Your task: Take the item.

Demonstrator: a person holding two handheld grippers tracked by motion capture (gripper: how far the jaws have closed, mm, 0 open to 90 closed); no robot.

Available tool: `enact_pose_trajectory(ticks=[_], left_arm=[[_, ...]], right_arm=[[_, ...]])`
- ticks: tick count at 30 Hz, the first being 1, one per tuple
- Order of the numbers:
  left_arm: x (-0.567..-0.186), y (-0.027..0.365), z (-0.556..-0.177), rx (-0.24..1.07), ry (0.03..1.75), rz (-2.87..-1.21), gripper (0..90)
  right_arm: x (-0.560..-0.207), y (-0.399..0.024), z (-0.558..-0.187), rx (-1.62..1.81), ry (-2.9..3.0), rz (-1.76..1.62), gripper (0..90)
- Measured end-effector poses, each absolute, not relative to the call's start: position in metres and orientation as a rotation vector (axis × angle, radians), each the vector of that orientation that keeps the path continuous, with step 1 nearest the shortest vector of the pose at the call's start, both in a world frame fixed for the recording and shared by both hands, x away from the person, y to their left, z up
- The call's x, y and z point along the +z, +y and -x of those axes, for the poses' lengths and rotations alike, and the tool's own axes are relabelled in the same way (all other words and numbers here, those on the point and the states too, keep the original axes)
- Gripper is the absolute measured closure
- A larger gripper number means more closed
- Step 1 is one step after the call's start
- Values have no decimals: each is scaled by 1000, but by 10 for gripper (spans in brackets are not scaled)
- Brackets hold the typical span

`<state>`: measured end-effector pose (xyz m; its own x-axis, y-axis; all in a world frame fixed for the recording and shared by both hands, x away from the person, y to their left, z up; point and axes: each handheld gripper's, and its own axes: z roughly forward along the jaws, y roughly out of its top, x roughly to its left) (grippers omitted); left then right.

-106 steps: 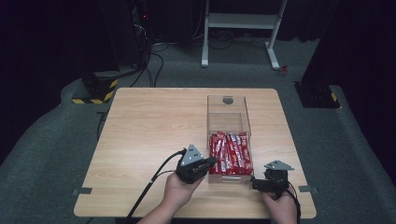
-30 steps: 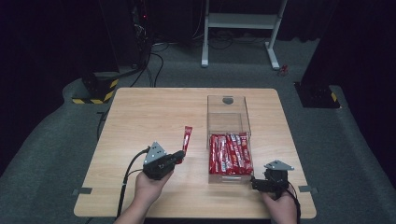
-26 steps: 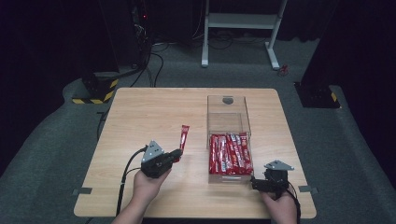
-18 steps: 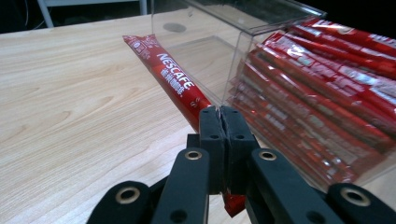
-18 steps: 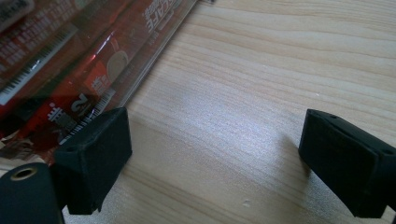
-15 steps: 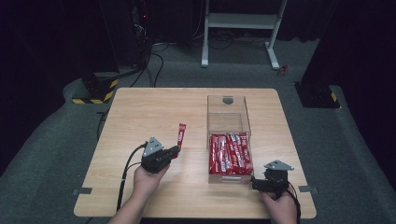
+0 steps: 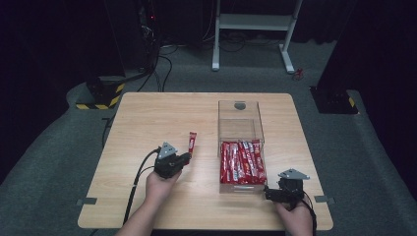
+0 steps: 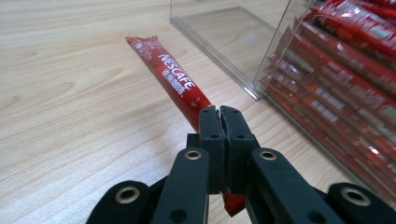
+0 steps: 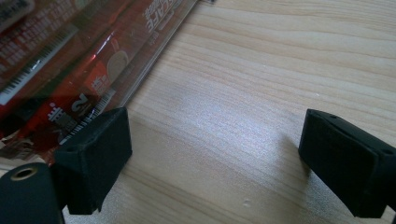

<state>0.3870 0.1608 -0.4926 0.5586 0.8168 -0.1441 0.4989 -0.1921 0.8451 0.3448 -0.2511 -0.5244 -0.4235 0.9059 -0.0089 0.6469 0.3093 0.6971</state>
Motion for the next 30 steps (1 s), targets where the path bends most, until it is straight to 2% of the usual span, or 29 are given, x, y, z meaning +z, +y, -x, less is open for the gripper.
enact_pose_trajectory(ticks=[30], left_arm=[[-520,153,-405,425,1163,-1923,870]], right_arm=[[-524,-251,-344,880,2184,-1379,92]])
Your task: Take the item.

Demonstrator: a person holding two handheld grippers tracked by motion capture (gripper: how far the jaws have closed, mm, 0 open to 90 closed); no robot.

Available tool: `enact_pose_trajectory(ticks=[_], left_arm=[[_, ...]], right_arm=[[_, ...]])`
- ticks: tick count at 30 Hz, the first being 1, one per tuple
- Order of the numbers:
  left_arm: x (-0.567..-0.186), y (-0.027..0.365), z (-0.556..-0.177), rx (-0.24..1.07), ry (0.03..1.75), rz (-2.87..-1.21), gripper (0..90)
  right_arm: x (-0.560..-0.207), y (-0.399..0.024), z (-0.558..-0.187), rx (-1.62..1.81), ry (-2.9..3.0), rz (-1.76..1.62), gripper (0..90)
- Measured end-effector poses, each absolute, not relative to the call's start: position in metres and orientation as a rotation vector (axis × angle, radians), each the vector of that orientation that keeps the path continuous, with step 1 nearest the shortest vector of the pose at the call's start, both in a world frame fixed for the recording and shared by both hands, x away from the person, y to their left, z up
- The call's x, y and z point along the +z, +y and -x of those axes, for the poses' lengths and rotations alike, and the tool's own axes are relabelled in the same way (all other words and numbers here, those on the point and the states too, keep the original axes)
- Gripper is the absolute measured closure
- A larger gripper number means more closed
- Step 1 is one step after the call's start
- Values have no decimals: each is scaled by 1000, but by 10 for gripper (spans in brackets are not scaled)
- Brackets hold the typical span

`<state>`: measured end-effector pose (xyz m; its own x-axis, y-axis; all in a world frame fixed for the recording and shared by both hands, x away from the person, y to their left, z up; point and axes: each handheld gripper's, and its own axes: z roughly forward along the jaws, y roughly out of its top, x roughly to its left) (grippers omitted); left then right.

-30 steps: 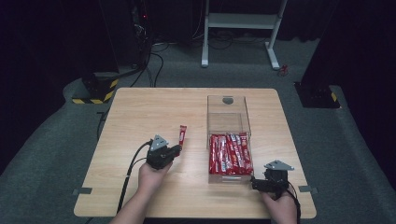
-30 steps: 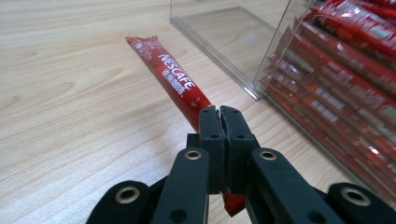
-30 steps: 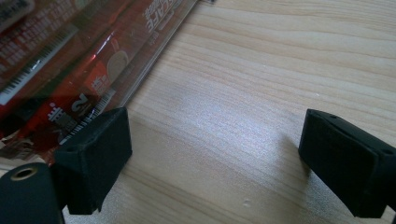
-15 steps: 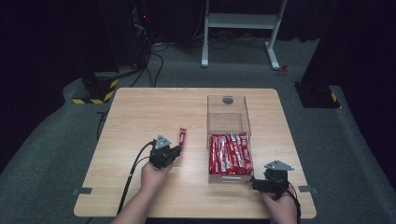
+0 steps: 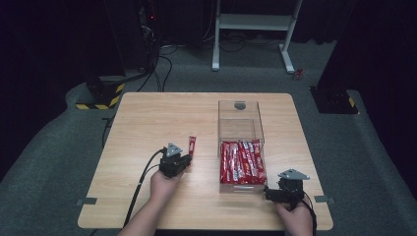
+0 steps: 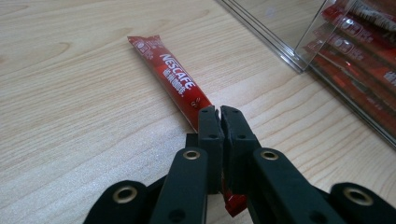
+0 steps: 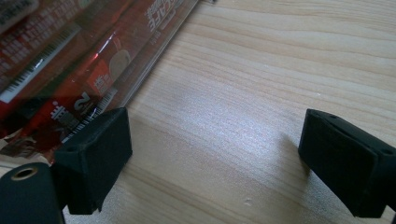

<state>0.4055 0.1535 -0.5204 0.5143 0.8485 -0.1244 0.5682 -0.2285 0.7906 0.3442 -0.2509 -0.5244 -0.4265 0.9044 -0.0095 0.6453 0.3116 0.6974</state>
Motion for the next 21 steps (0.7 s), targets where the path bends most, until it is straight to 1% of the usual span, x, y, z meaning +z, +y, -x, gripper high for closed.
enact_pose_trajectory(ticks=[5,10,14,17,21], left_arm=[[-521,154,-406,420,1166,-1931,832],[-515,156,-405,396,1151,-1917,720],[-511,157,-402,401,1137,-1915,670],[-508,158,-400,410,1123,-1918,616],[-507,161,-398,408,1109,-1933,575]], right_arm=[[-524,-251,-344,880,2184,-1379,92],[-524,-251,-344,880,2184,-1378,92],[-524,-251,-344,879,2184,-1378,92],[-524,-251,-344,880,2184,-1378,92],[-524,-251,-344,880,2184,-1379,92]])
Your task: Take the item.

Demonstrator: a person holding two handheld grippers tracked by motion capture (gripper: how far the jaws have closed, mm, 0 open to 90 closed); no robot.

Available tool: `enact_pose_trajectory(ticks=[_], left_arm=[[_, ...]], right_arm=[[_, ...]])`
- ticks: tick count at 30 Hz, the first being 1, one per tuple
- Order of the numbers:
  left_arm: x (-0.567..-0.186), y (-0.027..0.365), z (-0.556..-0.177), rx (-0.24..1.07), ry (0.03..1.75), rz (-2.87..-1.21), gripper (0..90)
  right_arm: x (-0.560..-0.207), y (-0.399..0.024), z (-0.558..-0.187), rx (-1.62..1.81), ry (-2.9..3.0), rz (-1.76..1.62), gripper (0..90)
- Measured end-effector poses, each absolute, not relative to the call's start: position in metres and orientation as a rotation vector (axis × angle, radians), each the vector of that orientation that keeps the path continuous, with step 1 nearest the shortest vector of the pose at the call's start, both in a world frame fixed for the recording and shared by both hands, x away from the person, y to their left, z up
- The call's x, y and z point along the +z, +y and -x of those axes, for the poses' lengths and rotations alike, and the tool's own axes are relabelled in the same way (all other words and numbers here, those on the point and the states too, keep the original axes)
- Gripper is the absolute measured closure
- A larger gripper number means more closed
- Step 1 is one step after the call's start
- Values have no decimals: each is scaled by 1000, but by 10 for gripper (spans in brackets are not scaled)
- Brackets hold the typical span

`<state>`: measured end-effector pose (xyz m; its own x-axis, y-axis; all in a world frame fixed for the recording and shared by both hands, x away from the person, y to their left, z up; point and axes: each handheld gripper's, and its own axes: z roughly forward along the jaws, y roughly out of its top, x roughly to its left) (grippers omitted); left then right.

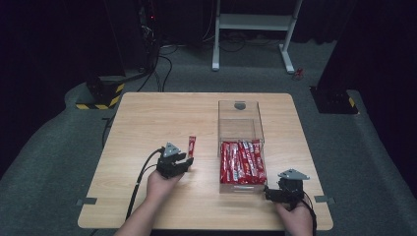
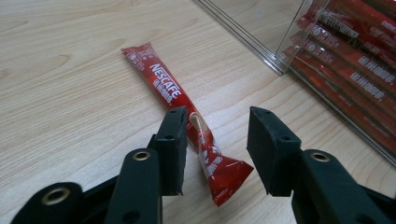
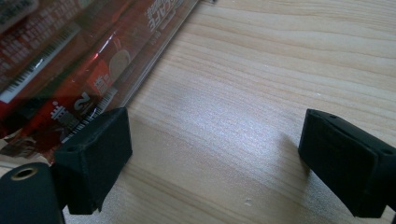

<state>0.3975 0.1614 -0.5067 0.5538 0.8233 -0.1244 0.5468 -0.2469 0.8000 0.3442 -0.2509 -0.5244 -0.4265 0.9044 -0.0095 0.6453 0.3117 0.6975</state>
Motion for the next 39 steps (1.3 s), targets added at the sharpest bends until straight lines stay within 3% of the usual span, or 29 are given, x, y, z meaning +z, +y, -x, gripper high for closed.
enact_pose_trajectory(ticks=[15,39], left_arm=[[-503,189,-384,435,1112,-1954,322],[-498,254,-349,465,1159,-1937,287]], right_arm=[[-524,-251,-344,879,2184,-1378,92],[-524,-251,-344,879,2183,-1379,92]])
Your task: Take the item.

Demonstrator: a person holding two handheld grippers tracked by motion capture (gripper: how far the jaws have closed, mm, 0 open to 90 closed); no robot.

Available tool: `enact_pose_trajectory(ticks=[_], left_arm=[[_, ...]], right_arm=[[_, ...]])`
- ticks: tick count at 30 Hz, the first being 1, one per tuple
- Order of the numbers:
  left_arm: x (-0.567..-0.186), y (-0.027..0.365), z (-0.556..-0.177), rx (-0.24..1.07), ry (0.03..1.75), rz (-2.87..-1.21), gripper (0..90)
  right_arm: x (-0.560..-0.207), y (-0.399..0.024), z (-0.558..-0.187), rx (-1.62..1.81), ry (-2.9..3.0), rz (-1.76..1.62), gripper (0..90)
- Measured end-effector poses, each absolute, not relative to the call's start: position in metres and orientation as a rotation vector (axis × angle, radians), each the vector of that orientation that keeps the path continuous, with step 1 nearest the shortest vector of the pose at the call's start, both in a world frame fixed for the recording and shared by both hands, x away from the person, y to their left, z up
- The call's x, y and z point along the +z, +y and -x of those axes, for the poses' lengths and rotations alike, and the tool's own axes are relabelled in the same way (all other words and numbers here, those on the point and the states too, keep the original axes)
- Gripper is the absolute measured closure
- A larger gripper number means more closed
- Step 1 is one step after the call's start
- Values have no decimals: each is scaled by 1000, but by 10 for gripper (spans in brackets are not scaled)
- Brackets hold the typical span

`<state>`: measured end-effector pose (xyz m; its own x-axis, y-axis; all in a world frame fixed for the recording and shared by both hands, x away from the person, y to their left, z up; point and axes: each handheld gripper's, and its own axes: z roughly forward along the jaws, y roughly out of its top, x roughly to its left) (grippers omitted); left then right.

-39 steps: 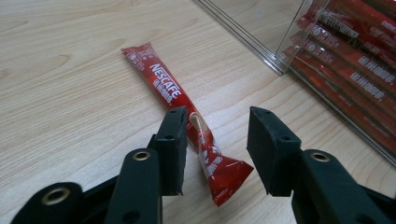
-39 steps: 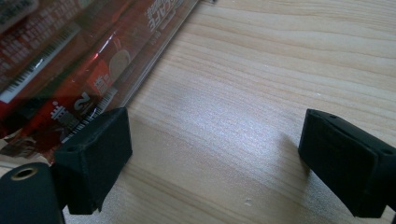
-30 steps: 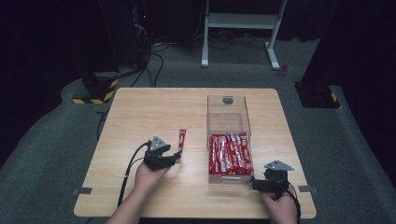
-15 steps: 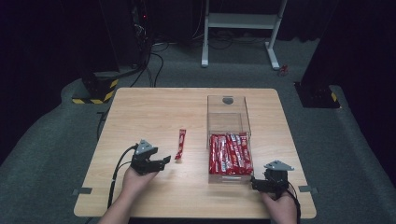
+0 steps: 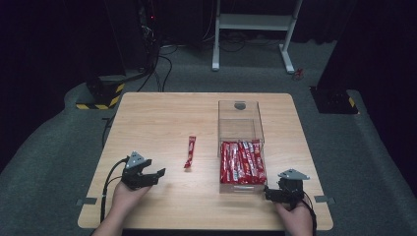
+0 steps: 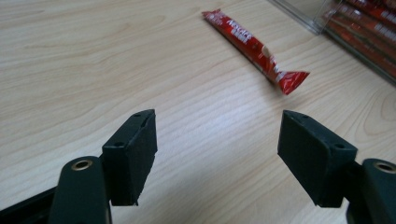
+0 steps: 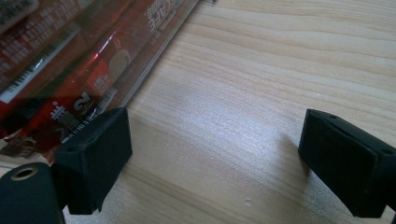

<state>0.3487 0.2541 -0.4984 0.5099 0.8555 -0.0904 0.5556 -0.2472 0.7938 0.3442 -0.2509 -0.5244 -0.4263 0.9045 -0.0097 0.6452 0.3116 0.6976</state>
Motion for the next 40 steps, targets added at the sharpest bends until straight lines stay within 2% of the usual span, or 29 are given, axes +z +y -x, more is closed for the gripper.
enact_pose_trajectory(ticks=[14,22,26,29,40], left_arm=[[-512,281,-319,533,1207,-2021,283],[-522,299,-312,659,1296,-2081,241],[-524,311,-313,649,1332,-2042,195],[-528,318,-316,577,1360,-1994,167],[-528,317,-316,579,1350,-1998,146]], right_arm=[[-524,-251,-344,879,2183,-1378,92],[-524,-251,-344,879,2180,-1381,94],[-524,-251,-344,879,2180,-1383,94],[-524,-251,-344,879,2179,-1383,94],[-524,-251,-344,878,2181,-1382,94]])
